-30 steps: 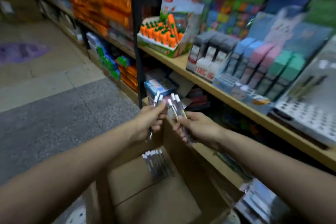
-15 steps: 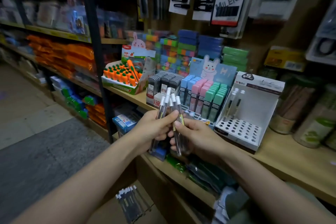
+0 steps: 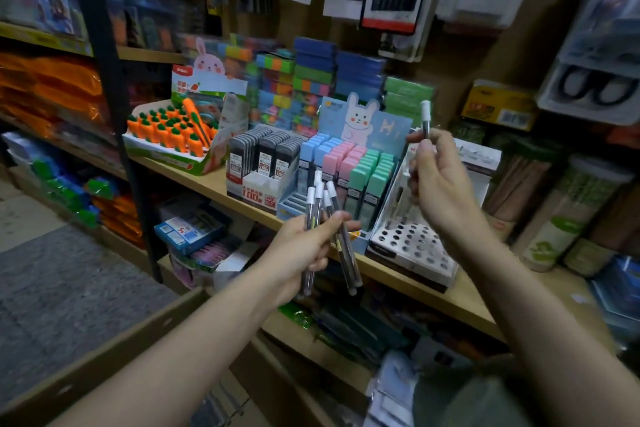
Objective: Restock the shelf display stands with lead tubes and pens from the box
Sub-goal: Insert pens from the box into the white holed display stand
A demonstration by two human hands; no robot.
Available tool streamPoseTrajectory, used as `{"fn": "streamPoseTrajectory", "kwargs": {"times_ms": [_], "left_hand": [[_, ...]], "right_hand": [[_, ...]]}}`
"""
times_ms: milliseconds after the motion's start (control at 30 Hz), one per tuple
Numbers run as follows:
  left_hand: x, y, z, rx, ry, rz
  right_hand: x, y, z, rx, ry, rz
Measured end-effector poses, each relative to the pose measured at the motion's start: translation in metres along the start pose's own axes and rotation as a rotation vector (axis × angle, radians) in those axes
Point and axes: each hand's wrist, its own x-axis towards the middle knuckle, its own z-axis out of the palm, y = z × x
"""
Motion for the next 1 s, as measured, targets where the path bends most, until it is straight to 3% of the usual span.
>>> {"fn": "streamPoseTrajectory", "kwargs": {"times_ms": [233, 567, 700, 833, 1000], "left_hand": [[0.011, -0.014, 0.007, 0.022, 0.003, -0.039], [0.015, -0.017, 0.024, 0.112, -0.08, -0.047], [0.015, -0.016, 0.024, 0.138, -0.072, -0.034], [0.014, -0.019, 0.022, 0.118, -0.065, -0.036], [0.013, -0.023, 0.021, 0.118, -0.047, -0.019]], "right_hand": [[0.003, 0.043, -0.035, -0.198, 0.121, -0.009], [0.005, 0.061, -0.033, -0.264, 0.121, 0.068], [0.003, 0.059, -0.034, -0.456, 0.139, -0.032], [0.0, 0.058, -0.032, -0.465, 0.174, -0.161], [-0.001, 0.059, -0.022, -0.53, 0.077, -0.211]]}}
